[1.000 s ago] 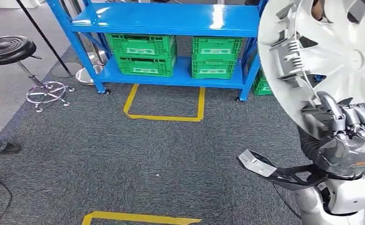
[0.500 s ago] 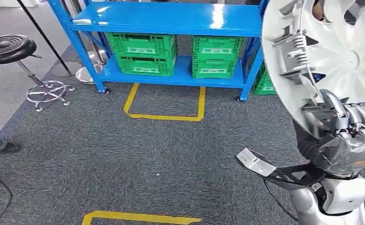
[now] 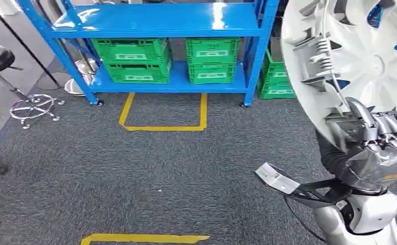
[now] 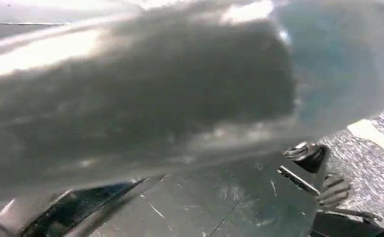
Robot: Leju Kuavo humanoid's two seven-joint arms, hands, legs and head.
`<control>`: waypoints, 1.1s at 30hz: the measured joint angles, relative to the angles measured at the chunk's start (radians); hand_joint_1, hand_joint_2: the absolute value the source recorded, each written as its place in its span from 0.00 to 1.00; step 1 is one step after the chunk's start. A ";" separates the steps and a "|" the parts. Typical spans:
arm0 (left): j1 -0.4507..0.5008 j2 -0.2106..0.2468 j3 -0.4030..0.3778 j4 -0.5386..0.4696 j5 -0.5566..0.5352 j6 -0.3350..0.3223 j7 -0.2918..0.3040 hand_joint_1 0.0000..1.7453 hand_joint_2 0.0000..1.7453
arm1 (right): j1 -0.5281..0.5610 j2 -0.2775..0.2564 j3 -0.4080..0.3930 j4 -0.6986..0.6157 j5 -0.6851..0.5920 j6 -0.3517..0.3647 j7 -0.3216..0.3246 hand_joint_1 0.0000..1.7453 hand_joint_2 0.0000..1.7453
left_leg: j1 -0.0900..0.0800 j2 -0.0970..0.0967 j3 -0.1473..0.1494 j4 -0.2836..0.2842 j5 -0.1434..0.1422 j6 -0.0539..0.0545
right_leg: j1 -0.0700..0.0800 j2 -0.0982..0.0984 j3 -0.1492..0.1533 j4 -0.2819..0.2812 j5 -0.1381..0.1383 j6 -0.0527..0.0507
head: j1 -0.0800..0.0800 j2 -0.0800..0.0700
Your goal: Take the parts from the cabinet and place them on the table.
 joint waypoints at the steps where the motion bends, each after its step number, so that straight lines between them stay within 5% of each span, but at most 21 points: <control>1: 0.000 0.000 0.000 0.000 0.000 0.000 0.000 0.00 0.00 | -0.001 0.000 0.002 0.000 0.000 0.000 0.002 1.00 1.00 | 0.003 0.007 -0.004 0.001 -0.001 -0.005 | 0.000 0.010 -0.004 0.002 0.005 -0.008 | -0.001 0.000; 4: 0.000 0.000 0.000 -0.002 -0.001 0.000 0.000 0.00 0.00 | -0.003 -0.003 0.006 0.000 0.000 0.000 0.004 1.00 1.00 | 0.004 -0.059 -0.052 0.145 -0.117 -0.008 | 0.001 0.035 -0.010 0.001 0.015 -0.025 | -0.006 0.000; 6: 0.002 0.000 0.000 -0.002 -0.002 0.000 0.000 0.00 0.00 | -0.002 -0.005 0.007 0.000 0.000 0.000 0.004 1.00 1.00 | -0.001 -0.068 -0.111 0.298 -0.183 -0.001 | 0.009 0.056 -0.017 0.001 0.019 -0.032 | -0.006 0.000; 7: 0.003 0.000 0.000 -0.002 -0.002 0.000 0.000 0.00 0.00 | -0.002 -0.006 0.007 0.000 0.000 0.000 0.004 1.00 1.00 | -0.005 -0.069 -0.119 0.322 -0.185 0.006 | 0.015 0.069 -0.020 0.001 0.021 -0.035 | -0.006 0.000; 8: 0.003 0.000 0.000 -0.002 -0.002 0.000 0.000 0.00 0.00 | -0.002 -0.006 0.007 0.000 0.000 0.000 0.003 1.00 1.00 | -0.010 -0.072 -0.103 0.300 -0.166 0.016 | 0.020 0.082 -0.022 0.001 0.023 -0.036 | -0.006 0.000; 10: 0.002 0.000 0.000 -0.002 -0.002 0.000 0.004 0.00 0.00 | -0.003 -0.006 0.007 0.000 0.000 0.000 0.002 1.00 1.00 | -0.024 -0.092 -0.025 0.151 -0.089 0.048 | 0.029 0.109 -0.023 0.000 0.028 -0.038 | -0.006 0.000; 11: 0.002 0.001 0.000 -0.002 -0.003 0.002 0.007 0.00 0.00 | -0.003 -0.006 0.007 0.000 0.000 0.000 0.002 1.00 1.00 | -0.032 -0.135 0.019 0.065 -0.056 0.069 | 0.026 0.120 -0.024 0.000 0.030 -0.040 | -0.006 0.000; 12: 0.002 0.015 0.000 -0.002 -0.005 0.008 0.018 0.00 0.00 | -0.003 -0.006 0.007 0.000 0.000 0.000 0.000 1.00 1.00 | -0.028 -0.191 0.037 0.032 -0.072 0.091 | 0.025 0.127 -0.027 0.000 0.032 -0.036 | 0.002 0.000; 16: 0.000 0.007 0.000 -0.002 -0.010 0.012 0.142 0.00 0.00 | -0.004 -0.006 0.008 -0.001 0.000 0.000 -0.013 1.00 1.00 | -0.041 -0.145 0.047 -0.005 -0.054 0.091 | 0.012 0.180 -0.038 -0.020 0.050 -0.005 | -0.008 0.000; 17: -0.002 0.005 0.000 -0.002 -0.011 0.012 0.163 0.00 0.00 | 0.000 -0.007 0.008 -0.002 0.000 0.000 -0.016 1.00 1.00 | -0.029 -0.120 0.058 -0.035 -0.038 0.074 | 0.014 0.159 -0.050 -0.010 0.043 -0.008 | -0.009 0.000; 18: -0.002 0.005 0.000 -0.002 -0.013 0.012 0.167 0.00 0.00 | -0.007 -0.007 0.009 -0.003 0.000 0.000 -0.016 1.00 1.00 | -0.029 -0.111 0.062 -0.048 -0.032 0.077 | 0.023 0.098 -0.067 0.021 0.012 -0.006 | 0.001 0.000; 19: -0.002 0.006 0.000 -0.001 -0.014 0.012 0.171 0.00 0.00 | -0.014 -0.008 0.009 -0.002 0.000 0.000 -0.018 1.00 1.00 | -0.030 -0.095 0.060 -0.050 -0.029 0.078 | 0.022 0.060 -0.097 0.085 -0.026 0.000 | 0.004 0.000; 21: 0.000 0.005 0.000 0.002 -0.013 -0.001 0.196 0.00 0.00 | -0.015 -0.008 0.013 -0.001 0.001 0.000 -0.024 1.00 1.00 | -0.032 -0.065 0.058 -0.048 -0.031 0.076 | 0.018 0.033 -0.156 0.225 -0.089 0.009 | 0.004 0.000; 22: 0.001 0.005 0.000 0.005 -0.012 -0.013 0.218 0.00 0.00 | -0.016 -0.008 0.015 0.000 0.001 0.000 -0.024 1.00 1.00 | -0.032 -0.050 0.057 -0.047 -0.031 0.075 | 0.016 0.030 -0.170 0.261 -0.097 0.014 | 0.004 0.000; 24: 0.003 0.006 0.000 0.013 -0.007 -0.038 0.263 0.00 0.00 | -0.020 -0.008 0.020 0.004 0.001 0.000 -0.024 1.00 1.00 | -0.031 -0.023 0.056 -0.044 -0.034 0.071 | 0.015 0.020 -0.127 0.195 -0.047 0.021 | 0.005 0.000; 25: 0.004 0.006 0.000 0.017 -0.004 -0.052 0.282 0.00 0.00 | -0.024 -0.009 0.026 0.006 0.000 0.000 -0.021 1.00 1.00 | -0.031 -0.010 0.056 -0.039 -0.037 0.067 | 0.014 0.007 -0.068 0.095 -0.003 0.021 | 0.004 0.000; 26: 0.006 0.006 0.000 0.020 -0.002 -0.060 0.292 0.00 0.00 | -0.030 -0.009 0.030 0.008 0.000 0.000 -0.016 1.00 1.00 | -0.031 0.001 0.056 -0.033 -0.041 0.062 | 0.015 -0.024 -0.007 -0.004 0.029 0.020 | 0.005 0.000; 27: 0.008 0.008 0.000 0.022 0.000 -0.063 0.296 0.00 0.00 | -0.034 -0.009 0.033 0.010 0.000 0.000 -0.013 1.00 1.00 | -0.036 0.007 0.055 -0.027 -0.045 0.056 | 0.023 -0.057 0.009 -0.037 0.008 0.007 | 0.005 0.000; 31: 0.012 0.011 0.001 0.028 0.002 -0.074 0.306 0.00 0.00 | -0.040 -0.018 0.051 0.013 0.000 0.000 0.007 1.00 1.00 | -0.038 0.041 0.057 -0.023 -0.043 0.036 | 0.024 -0.014 0.006 -0.039 0.029 -0.022 | 0.002 0.000; 32: 0.012 0.013 0.001 0.028 0.002 -0.079 0.306 0.00 0.00 | -0.041 -0.020 0.056 0.014 0.000 0.000 0.011 1.00 1.00 | -0.034 0.027 0.053 -0.017 -0.052 0.026 | 0.015 -0.005 0.007 -0.045 0.039 -0.033 | 0.003 0.000; 33: 0.012 0.015 0.001 0.029 0.005 -0.082 0.308 0.00 0.00 | -0.044 -0.021 0.063 0.015 0.000 0.000 0.016 1.00 1.00 | -0.030 -0.025 0.045 0.011 -0.078 0.019 | 0.013 0.003 0.004 -0.045 0.042 -0.037 | 0.000 0.000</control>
